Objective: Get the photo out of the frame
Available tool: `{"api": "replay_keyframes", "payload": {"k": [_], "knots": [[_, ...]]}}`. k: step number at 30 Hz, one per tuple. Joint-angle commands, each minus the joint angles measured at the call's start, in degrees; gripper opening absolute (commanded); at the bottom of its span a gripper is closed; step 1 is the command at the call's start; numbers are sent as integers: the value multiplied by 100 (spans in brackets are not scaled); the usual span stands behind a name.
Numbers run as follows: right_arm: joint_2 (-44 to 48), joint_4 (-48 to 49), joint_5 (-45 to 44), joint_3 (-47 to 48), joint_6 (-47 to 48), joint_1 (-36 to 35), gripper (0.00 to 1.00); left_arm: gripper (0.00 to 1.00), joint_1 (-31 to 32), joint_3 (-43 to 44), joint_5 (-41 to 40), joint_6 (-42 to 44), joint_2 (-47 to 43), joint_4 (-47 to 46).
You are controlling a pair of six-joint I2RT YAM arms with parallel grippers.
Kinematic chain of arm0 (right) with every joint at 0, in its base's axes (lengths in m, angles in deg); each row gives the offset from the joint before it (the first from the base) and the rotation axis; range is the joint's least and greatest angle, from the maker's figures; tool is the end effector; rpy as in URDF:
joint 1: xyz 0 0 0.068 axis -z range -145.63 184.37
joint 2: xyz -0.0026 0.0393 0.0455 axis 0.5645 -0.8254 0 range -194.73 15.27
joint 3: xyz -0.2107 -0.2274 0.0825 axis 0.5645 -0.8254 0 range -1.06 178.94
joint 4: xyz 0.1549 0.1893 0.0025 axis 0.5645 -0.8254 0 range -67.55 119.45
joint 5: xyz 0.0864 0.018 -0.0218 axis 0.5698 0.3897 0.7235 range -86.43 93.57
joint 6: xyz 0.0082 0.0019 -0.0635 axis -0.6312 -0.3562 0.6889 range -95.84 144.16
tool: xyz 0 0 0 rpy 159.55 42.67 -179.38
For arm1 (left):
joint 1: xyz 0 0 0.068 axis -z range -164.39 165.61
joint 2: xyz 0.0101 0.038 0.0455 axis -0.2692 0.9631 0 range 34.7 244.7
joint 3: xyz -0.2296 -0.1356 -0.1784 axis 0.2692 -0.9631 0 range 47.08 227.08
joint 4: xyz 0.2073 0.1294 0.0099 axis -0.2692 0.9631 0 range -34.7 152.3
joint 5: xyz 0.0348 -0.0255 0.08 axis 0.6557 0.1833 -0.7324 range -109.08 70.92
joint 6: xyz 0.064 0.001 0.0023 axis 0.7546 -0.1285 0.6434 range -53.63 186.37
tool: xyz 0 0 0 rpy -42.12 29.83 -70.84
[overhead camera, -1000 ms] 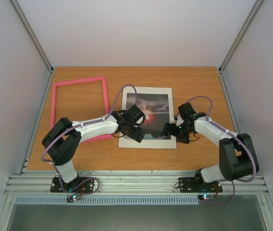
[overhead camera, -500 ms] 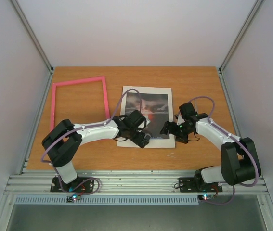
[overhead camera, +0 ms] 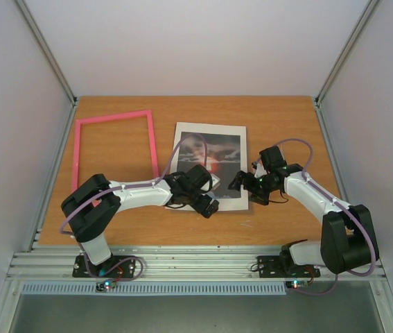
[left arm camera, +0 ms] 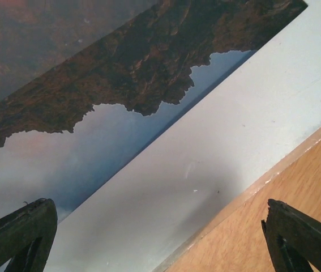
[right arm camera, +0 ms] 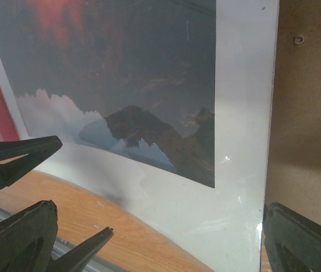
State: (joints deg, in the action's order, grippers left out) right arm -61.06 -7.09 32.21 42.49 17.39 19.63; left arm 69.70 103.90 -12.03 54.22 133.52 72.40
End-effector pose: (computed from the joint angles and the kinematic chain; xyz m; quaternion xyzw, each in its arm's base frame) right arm 0.1977 0.0767 0.2356 -0.1105 0.9478 0.2715 0.1255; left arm 0.1945 -0.2790 0.2101 0.3595 0.8925 -0.1949 0.1903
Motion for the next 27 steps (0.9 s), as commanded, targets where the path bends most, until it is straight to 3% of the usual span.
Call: {"api": "replay_keyframes", "payload": {"k": [1, 17, 27], "knots": [[121, -26, 144, 38, -148, -33, 99, 99, 32, -117, -48, 59, -64, -548], [204, -495, -395, -291, -199, -224, 99, 99, -4, -291, -116, -434, -279, -540], [136, -377, -740, -547, -519, -646, 98, 99, -748, -660, -197, -998, -1078, 107]]}}
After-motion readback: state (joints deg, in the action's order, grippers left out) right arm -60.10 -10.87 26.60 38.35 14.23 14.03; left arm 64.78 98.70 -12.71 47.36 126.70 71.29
